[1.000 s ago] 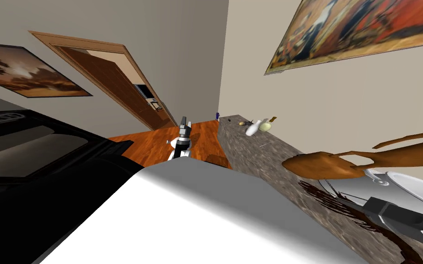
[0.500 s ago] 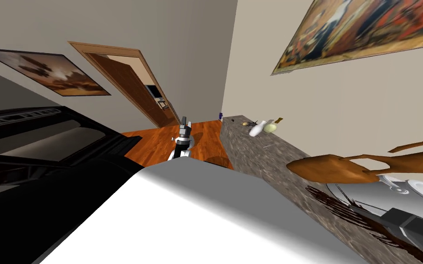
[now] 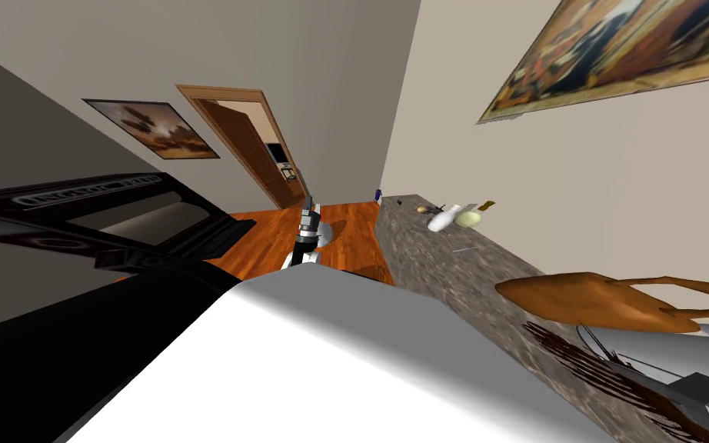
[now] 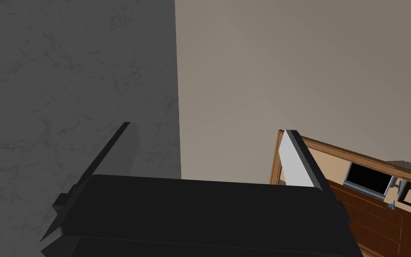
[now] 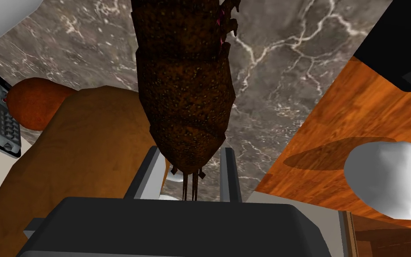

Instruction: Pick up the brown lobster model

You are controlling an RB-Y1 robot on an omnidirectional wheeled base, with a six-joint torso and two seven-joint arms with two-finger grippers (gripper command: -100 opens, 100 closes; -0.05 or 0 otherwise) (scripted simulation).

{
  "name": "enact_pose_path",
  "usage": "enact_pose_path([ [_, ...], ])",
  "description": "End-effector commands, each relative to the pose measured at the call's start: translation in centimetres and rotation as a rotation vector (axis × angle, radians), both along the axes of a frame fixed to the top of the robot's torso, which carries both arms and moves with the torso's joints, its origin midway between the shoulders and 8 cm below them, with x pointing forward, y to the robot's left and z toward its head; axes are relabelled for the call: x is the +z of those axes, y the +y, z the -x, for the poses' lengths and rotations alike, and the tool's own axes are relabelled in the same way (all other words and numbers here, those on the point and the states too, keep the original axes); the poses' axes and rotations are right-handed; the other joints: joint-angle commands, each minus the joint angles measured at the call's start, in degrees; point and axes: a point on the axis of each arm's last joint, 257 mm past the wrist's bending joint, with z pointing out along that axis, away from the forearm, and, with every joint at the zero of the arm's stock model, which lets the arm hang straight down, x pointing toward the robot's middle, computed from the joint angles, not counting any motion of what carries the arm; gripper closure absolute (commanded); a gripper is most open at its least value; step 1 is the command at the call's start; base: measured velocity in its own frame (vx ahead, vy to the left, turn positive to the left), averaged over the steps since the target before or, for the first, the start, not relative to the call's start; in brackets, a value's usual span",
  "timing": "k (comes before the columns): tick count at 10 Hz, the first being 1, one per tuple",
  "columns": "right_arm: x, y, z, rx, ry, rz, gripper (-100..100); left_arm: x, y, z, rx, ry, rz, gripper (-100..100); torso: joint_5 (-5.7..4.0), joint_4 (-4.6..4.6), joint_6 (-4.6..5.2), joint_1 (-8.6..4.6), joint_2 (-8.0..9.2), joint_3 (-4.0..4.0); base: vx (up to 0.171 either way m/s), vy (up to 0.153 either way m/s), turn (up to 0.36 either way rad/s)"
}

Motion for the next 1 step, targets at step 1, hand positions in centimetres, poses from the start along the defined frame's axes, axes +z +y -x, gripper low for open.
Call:
enact_pose_path([
  [1, 0.00, 0.00, 0.00, 0.000, 0.000, 0.000, 0, 0.00, 0.00, 0.00, 0.000, 0.000, 0.000, 0, 0.00, 0.00, 0.00, 0.00, 0.00, 0.00, -0.006, 0.003, -0.004],
])
